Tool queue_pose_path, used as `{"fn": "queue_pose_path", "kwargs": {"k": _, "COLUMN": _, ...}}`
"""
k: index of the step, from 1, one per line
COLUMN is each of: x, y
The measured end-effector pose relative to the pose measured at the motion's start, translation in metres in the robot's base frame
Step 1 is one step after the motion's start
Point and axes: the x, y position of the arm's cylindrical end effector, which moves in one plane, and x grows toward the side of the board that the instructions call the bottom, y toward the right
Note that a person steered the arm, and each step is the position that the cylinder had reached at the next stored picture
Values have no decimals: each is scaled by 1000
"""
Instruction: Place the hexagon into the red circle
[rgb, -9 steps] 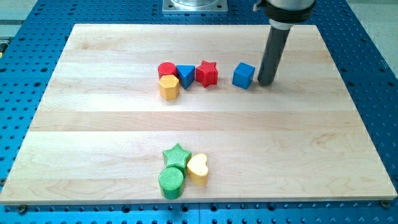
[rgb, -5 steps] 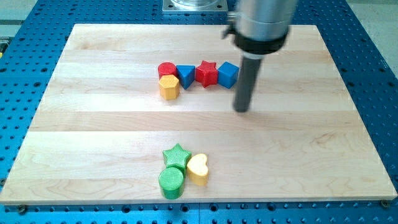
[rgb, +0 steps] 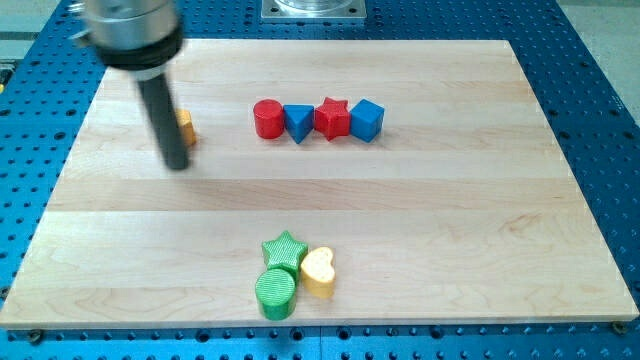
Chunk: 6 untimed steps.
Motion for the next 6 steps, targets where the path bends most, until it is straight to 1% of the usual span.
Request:
{"fn": "queue_pose_path", "kwargs": {"k": 1, "x": -25, "y": -28}}
{"fn": "queue_pose_path", "kwargs": {"k": 2, "x": -39, "y": 5}}
{"fn": "queue_pose_path", "kwargs": {"k": 3, "x": -39, "y": 52}}
{"fn": "queue_pose_path", "kwargs": {"k": 4, "x": -44, "y": 9}}
{"fn": "queue_pose_path", "kwargs": {"k": 5, "x": -64, "y": -16}}
{"fn": "queue_pose_path", "kwargs": {"k": 6, "x": -81, "y": 14}}
